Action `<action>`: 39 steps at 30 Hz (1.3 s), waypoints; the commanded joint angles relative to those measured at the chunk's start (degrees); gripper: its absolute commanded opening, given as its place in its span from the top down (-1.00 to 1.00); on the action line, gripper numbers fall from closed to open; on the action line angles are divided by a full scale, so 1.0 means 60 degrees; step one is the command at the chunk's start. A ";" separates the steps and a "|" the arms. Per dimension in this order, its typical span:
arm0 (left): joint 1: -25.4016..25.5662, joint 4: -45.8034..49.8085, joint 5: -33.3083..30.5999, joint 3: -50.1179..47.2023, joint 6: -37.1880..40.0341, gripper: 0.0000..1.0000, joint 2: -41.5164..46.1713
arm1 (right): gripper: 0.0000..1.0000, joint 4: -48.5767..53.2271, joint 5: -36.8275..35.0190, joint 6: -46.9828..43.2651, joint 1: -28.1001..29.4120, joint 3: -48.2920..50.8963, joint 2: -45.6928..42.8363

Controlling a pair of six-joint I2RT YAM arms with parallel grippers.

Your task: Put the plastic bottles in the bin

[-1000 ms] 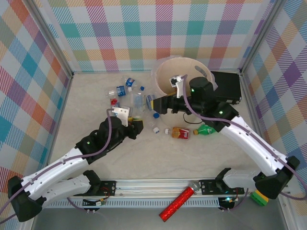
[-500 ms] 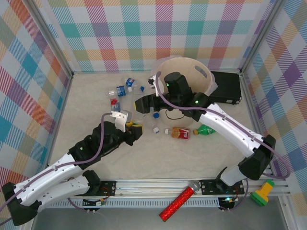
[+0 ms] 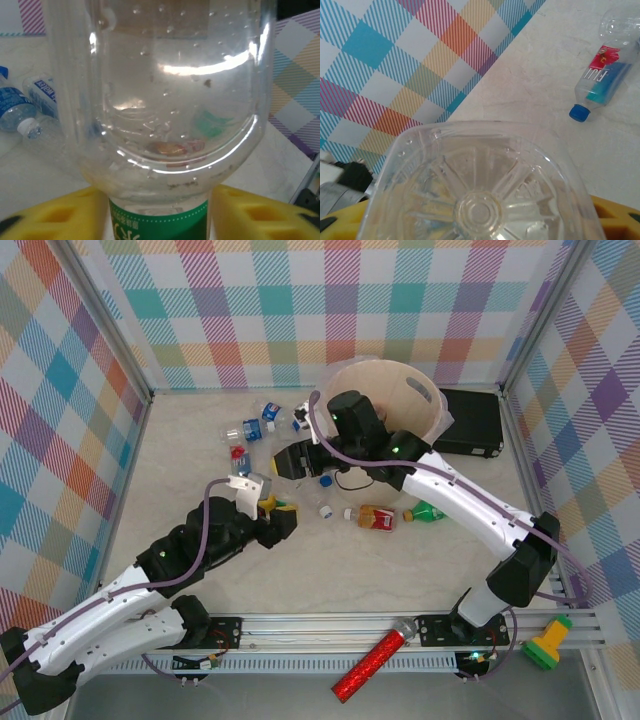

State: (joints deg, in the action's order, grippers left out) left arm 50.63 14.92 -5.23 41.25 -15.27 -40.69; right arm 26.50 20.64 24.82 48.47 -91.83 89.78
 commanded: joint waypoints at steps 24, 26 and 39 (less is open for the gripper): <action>0.0131 0.0254 -0.1431 -0.0403 -0.0634 -0.99 0.0720 | -0.17 -0.0289 -0.5590 -0.1626 -0.1309 -0.0147 -0.2846; 0.0134 0.0253 -0.1407 -0.0408 -0.0650 -0.99 0.0674 | -0.15 -0.0608 -0.5866 -0.1622 -0.1649 -0.0063 -0.2943; 0.0132 0.0241 -0.1406 -0.0533 -0.0715 -0.99 0.0597 | -0.09 -0.1769 -0.6240 -0.2500 -0.2907 -0.0683 -0.1286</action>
State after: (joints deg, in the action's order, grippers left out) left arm 50.74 16.49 -13.15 38.96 -18.85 -37.17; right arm 18.83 -16.27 12.88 30.92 -93.36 78.91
